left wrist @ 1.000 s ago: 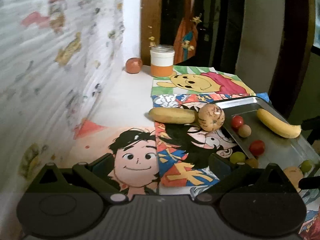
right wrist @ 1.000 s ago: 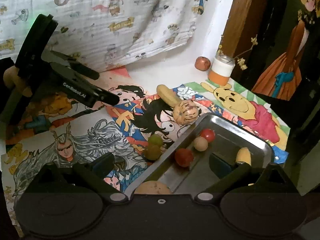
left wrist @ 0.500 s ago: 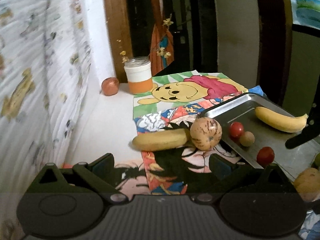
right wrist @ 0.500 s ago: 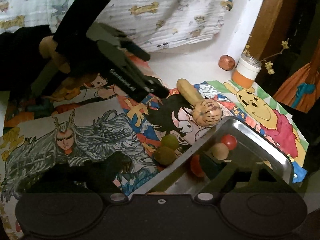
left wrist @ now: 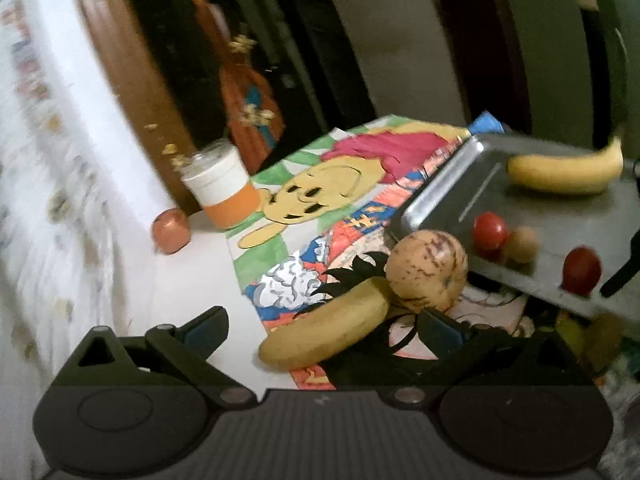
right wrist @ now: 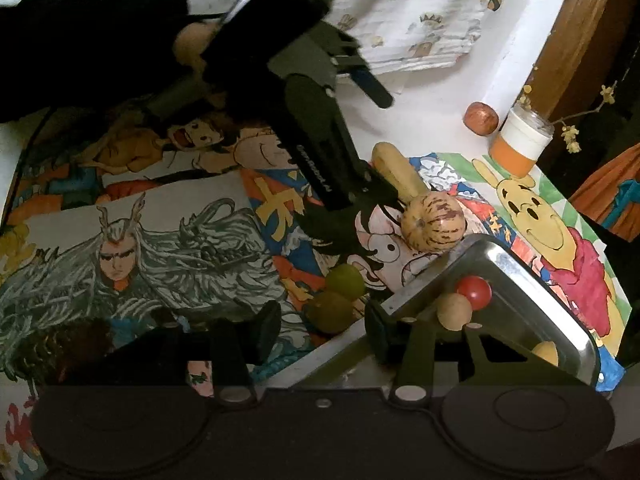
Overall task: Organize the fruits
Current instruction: 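Move both grippers toward the remaining fruit beside the tray, then grasp a second banana with the left gripper while the right reaches toward a brown fruit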
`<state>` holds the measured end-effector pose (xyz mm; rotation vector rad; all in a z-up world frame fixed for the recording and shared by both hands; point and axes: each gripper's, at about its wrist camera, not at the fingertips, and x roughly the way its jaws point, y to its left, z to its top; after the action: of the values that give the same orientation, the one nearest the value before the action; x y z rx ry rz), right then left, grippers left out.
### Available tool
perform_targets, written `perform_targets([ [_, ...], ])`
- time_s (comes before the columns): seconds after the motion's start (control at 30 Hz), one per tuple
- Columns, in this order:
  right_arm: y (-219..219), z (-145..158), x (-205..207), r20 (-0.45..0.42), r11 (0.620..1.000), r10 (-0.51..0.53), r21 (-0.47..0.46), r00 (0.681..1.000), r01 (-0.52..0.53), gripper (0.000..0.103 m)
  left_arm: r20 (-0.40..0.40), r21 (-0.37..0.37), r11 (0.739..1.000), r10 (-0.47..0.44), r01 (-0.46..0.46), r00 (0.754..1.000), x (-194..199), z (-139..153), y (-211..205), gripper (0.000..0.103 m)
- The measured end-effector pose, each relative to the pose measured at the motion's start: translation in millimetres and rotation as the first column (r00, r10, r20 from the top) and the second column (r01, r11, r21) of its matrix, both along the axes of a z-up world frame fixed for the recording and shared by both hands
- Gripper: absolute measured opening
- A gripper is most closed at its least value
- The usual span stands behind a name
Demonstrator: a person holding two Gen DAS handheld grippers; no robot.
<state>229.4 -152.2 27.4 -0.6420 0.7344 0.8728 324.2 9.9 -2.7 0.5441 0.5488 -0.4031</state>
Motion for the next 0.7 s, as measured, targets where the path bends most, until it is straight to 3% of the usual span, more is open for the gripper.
perform_targets([
  [0.33,-1.1,-5.8,15.0,-0.036,1.000,0.015,0.004,0.999,-0.015,0.047,-0.117,0.062,0.988,-0.134,0.142,0.984,31.1,-13.3,-1.7,0.095],
  [0.63,0.3,-10.1,16.7,-0.047,1.000,0.027,0.006,0.999,-0.027,0.046,-0.150,0.062,0.986,-0.142,0.153,0.978,45.3,-12.0,-0.2,0.093],
  [0.7,1.2,-9.9,16.3,-0.043,1.000,0.026,0.005,0.999,-0.025,0.042,-0.151,0.068,0.987,-0.136,0.148,0.979,47.5,-11.7,-0.6,0.087],
])
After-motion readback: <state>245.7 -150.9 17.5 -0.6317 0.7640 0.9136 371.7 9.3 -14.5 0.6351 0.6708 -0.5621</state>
